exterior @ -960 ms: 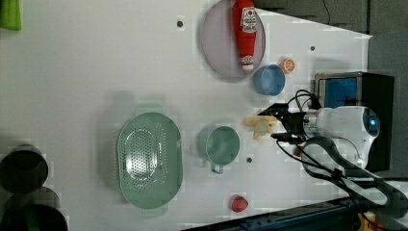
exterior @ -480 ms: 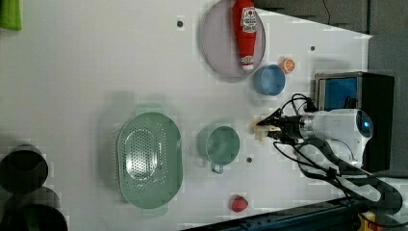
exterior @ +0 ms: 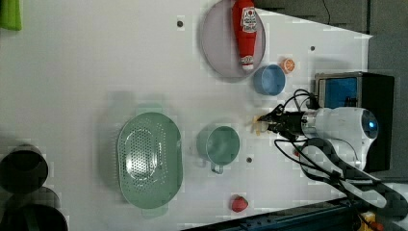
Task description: Pick banana from table and place on oven.
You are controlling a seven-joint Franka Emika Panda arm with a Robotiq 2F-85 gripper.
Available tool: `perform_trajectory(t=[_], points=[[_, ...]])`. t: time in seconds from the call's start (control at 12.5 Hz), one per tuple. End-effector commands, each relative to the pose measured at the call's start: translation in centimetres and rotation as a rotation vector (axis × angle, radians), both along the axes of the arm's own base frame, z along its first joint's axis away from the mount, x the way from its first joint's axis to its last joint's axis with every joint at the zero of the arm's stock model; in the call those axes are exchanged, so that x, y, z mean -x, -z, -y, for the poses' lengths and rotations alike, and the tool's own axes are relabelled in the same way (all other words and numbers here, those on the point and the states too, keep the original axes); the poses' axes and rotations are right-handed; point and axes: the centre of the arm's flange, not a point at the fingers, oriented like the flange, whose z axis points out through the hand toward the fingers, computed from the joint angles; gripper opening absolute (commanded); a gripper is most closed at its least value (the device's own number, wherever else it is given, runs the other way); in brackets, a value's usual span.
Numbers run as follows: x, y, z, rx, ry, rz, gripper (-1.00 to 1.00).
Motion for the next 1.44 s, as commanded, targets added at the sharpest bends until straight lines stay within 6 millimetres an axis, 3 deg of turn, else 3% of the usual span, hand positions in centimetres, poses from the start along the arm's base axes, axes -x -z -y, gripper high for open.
perform_trajectory(t=[0.08,0.48,0.64,0.8,0.88,1.04,1.44], points=[[-2.4,-9.8,0.2,0.002,0.019,0.116,-0.57],[-3.4,-26.2,0.4,-0.007,0.018,0.025,-0.57],[-3.5,-32.1,2.0,-0.012,0.047,0.026,-0.56],[-3.7,-36.3,5.1,-0.017,0.097,0.049,-0.57],[-3.6,-37.7,7.0,-0.018,0.123,0.063,-0.56],[-3.0,-38.3,11.6,-0.020,0.149,0.076,-0.57],[-1.3,-33.6,24.3,-0.004,0.048,0.054,-0.57]])
